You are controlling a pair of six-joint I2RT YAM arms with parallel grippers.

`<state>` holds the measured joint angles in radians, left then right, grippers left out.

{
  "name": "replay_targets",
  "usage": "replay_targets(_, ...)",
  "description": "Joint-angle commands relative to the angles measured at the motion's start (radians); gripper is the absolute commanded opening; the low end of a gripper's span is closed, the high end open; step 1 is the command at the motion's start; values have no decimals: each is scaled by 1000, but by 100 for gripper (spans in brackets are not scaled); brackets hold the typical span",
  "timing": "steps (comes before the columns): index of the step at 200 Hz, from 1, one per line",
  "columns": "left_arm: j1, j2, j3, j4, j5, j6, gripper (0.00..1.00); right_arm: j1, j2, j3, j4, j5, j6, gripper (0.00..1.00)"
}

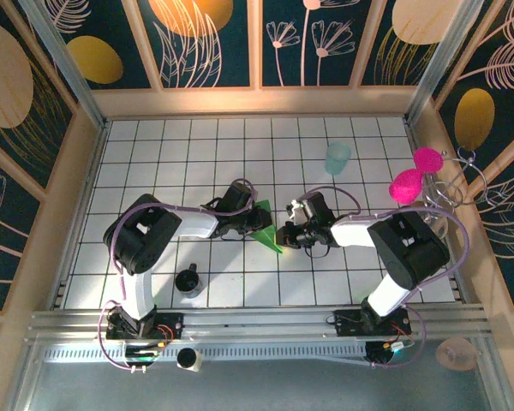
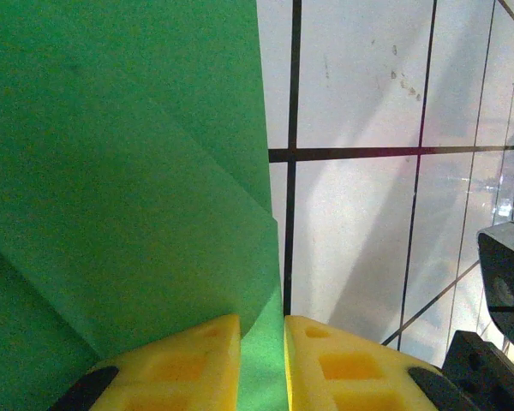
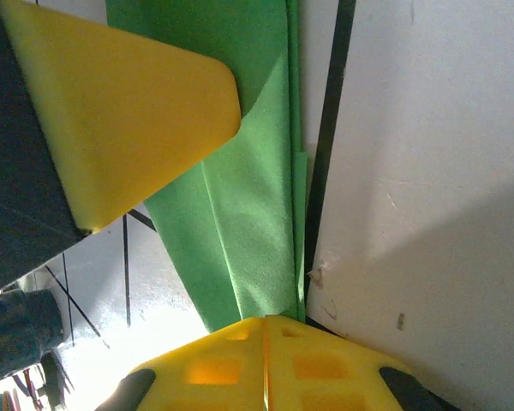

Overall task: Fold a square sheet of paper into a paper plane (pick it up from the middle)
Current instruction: Fourth fold the wing at the center of the table.

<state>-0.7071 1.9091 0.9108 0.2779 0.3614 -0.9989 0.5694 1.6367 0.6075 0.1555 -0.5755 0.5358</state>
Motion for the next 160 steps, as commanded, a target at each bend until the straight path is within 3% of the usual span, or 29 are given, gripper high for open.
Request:
replay_targets(1,3,38,2,-83,-36,8,22,-3,-45,27,-29,3,-11,10)
replay_targets(46,3,37,-4,-85,-37,8,22,-2,-147,41,-51,63,-10,11)
replay_targets(160,4,39,-4,-88,-38,2,22,60,-73,18,-96,12,25,7)
